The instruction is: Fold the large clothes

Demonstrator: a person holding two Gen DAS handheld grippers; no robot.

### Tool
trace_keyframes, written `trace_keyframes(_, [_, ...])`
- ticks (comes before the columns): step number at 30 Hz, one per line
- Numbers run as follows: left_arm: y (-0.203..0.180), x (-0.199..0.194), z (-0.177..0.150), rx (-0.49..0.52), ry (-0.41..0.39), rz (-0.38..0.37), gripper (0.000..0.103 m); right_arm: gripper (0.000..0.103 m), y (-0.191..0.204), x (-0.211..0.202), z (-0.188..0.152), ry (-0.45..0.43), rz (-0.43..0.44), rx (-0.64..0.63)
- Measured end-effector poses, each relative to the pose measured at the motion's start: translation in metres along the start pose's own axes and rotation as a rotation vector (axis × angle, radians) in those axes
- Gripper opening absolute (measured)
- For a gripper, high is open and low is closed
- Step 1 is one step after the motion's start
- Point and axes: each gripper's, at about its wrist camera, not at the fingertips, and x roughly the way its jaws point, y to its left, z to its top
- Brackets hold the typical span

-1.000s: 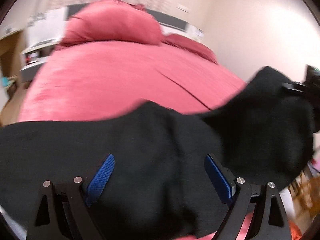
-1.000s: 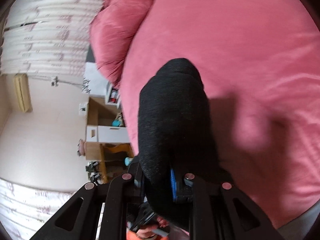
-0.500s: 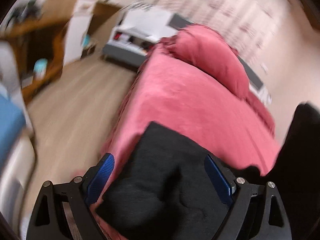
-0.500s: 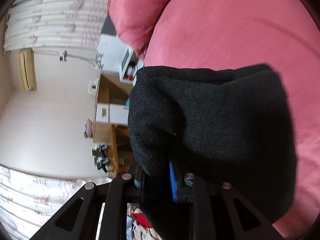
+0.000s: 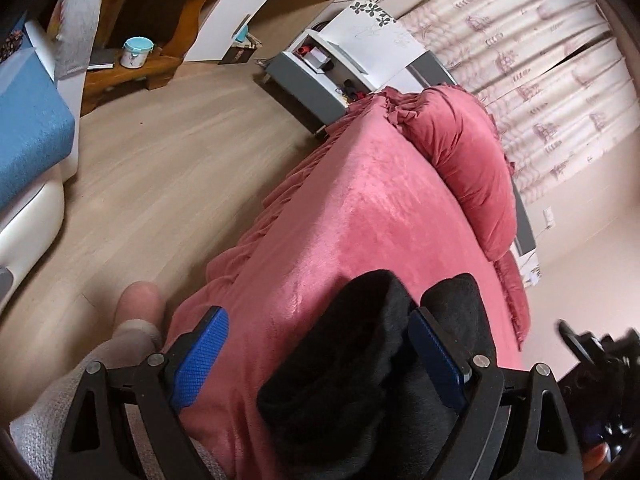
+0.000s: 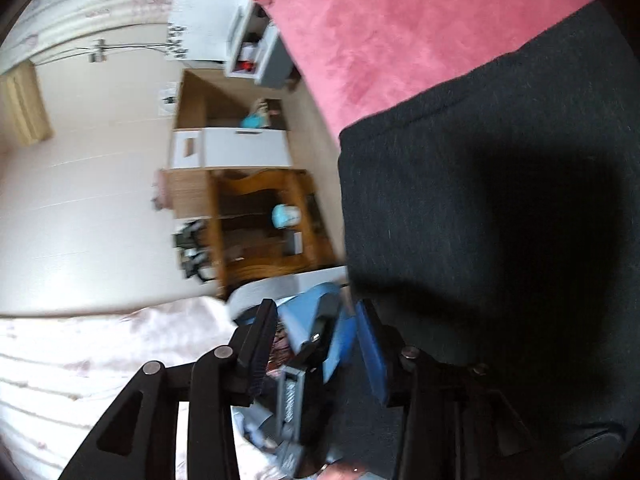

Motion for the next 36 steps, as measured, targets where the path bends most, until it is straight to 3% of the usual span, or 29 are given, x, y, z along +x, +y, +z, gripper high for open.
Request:
trace_keyframes(5, [0.005, -0.009, 0.003, -0.049, 0.004, -0.076, 0.091, 0.043, -0.002, -0.055, -0.004, -0.09, 0.076, -0.1])
trace_keyframes(7, [-0.001, -0.021, 0.004, -0.046, -0.011, -0.126, 0.091, 0.043, -0.01, -0.081, -0.008, -0.132, 0.046, -0.114])
trace_keyframes(9, [-0.015, -0.029, 0.006, 0.034, -0.016, -0.148, 0.093, 0.043, -0.032, -0.116, -0.012, -0.182, -0.001, -0.127])
trace_keyframes(12, [-0.044, -0.021, 0.003, 0.218, 0.087, -0.113, 0.095, 0.043, -0.059, -0.168, -0.023, -0.276, -0.164, -0.189])
trace_keyframes(14, [-0.057, -0.006, -0.002, 0.302, 0.18, -0.071, 0.095, 0.043, -0.072, -0.19, -0.032, -0.347, -0.296, -0.247])
trace_keyframes(16, [-0.064, 0.009, -0.007, 0.357, 0.26, -0.023, 0.093, 0.043, -0.088, -0.204, -0.039, -0.394, -0.369, -0.268])
trace_keyframes(18, [-0.072, 0.017, -0.016, 0.433, 0.321, 0.002, 0.09, 0.046, -0.112, -0.215, -0.04, -0.402, -0.405, -0.251])
trace_keyframes(20, [-0.082, 0.026, -0.031, 0.539, 0.406, 0.035, 0.084, 0.047, -0.137, -0.224, -0.041, -0.396, -0.362, -0.198])
trace_keyframes(22, [-0.091, 0.025, -0.04, 0.637, 0.395, 0.084, 0.082, 0.047, -0.152, -0.223, -0.039, -0.371, -0.279, -0.159])
trace_keyframes(24, [-0.101, 0.016, -0.043, 0.701, 0.366, 0.095, 0.065, 0.047, -0.159, -0.214, -0.036, -0.328, -0.179, -0.157])
trace_keyframes(26, [-0.108, 0.004, -0.041, 0.724, 0.327, 0.081, 0.037, 0.051, -0.161, -0.199, -0.028, -0.3, -0.16, -0.159])
trace_keyframes(28, [-0.113, -0.009, -0.036, 0.723, 0.314, 0.048, 0.031, 0.052, -0.167, -0.2, -0.025, -0.307, -0.151, -0.138])
trace_keyframes(30, [-0.115, -0.022, -0.031, 0.698, 0.305, 0.009, 0.027, 0.041, -0.16, -0.2, -0.022, -0.301, -0.161, -0.154])
trace_keyframes(32, [-0.113, -0.034, -0.025, 0.674, 0.283, -0.024, 0.026, 0.032, -0.137, -0.198, -0.027, -0.297, -0.245, -0.285])
trace_keyframes(36, [-0.09, -0.025, -0.022, 0.583, 0.285, -0.002, 0.027, 0.032, -0.107, -0.188, -0.039, -0.303, -0.324, -0.43])
